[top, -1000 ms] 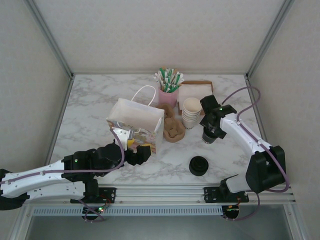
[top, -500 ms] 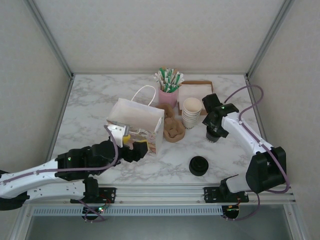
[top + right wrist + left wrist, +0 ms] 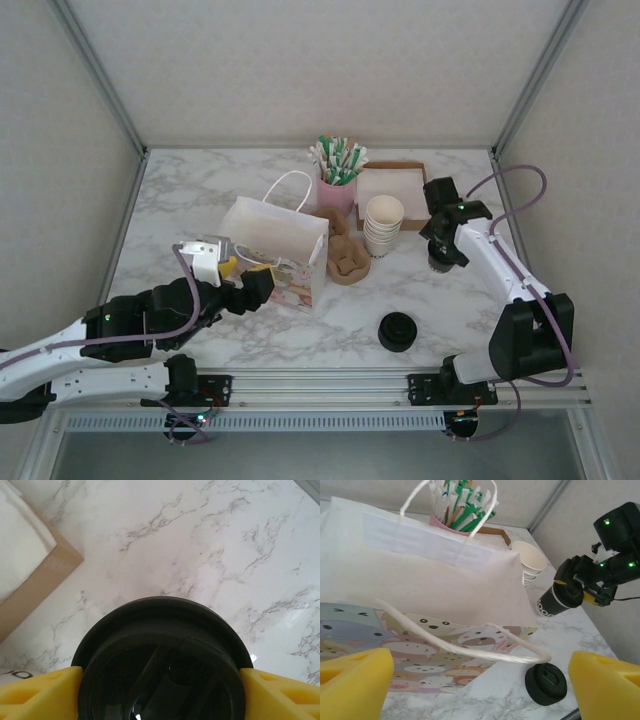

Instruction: Pack the takeout coffee

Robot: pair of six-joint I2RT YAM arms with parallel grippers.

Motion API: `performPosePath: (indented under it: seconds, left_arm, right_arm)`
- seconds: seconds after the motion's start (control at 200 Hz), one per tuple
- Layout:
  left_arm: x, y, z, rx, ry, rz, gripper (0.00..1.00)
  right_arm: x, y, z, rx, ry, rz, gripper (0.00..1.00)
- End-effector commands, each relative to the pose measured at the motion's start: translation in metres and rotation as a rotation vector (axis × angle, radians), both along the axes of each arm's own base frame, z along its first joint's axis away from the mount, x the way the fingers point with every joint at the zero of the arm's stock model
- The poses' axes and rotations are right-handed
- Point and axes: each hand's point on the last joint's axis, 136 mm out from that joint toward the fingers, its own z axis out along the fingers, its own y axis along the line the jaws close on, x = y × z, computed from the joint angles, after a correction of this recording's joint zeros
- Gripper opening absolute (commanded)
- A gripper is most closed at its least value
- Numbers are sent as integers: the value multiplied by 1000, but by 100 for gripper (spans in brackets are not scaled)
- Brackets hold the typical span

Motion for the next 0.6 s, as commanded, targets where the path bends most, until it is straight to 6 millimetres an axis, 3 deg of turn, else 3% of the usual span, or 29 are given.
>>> performPosePath:
  seconds: [0.0, 0.23, 0.591]
  left_arm:
    - [5, 19, 10, 4, -22, 64, 90]
    - [7, 28, 14, 13, -26, 97, 90]
    - [14, 37, 19, 51, -13, 141, 90]
  right_arm:
    - [-6, -6, -13, 6, 31, -4, 81]
    - [-8, -10, -18, 20, 41, -15, 83]
    - [-4, -13, 0, 16, 12, -6, 93]
